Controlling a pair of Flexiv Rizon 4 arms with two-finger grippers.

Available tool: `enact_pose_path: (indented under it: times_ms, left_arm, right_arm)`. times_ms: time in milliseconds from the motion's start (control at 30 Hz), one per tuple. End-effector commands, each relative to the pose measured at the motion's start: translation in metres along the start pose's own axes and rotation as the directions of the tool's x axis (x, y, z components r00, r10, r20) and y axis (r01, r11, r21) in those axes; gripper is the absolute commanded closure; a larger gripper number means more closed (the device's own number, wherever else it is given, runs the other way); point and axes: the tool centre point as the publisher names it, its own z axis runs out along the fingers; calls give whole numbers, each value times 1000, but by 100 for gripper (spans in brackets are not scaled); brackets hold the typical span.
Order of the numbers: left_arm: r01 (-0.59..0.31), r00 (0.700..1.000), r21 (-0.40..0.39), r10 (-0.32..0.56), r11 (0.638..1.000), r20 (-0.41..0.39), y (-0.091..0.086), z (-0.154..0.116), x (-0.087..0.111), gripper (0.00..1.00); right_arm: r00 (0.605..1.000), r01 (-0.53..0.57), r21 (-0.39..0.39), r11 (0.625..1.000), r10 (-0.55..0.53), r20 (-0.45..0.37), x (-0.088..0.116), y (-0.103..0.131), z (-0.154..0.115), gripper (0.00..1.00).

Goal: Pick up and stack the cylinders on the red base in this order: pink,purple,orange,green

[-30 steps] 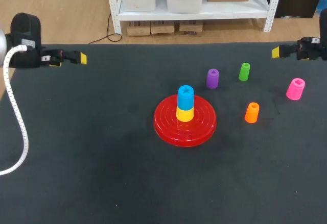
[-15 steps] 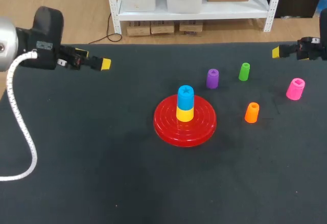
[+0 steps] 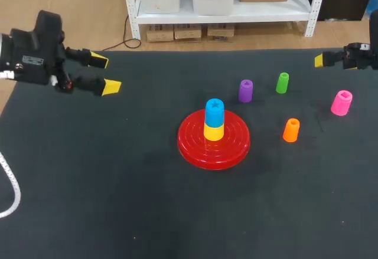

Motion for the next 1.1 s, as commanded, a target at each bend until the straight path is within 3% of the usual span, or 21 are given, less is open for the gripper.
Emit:
enact_pose_path:
  times_ms: [33,333,600,1100]
  left_arm:
    - [-169,986,428,150,888,78,12,6,2,0]
    - [-132,989,419,146,898,-2,14,5,12,0]
    - [-23,981,230,66,973,-182,32,2,23,0]
    - [-47,977,140,75,989,-200,36,4,27,0]
  right_arm:
    - [1000,1,-1,1000,-1,0,0,0,0,0]
    - [1000,1,-1,1000,-1,0,0,0,0,0]
    - [1000,1,-1,1000,-1,0,0,0,0,0]
    - [1000,1,-1,1000,-1,0,0,0,0,0]
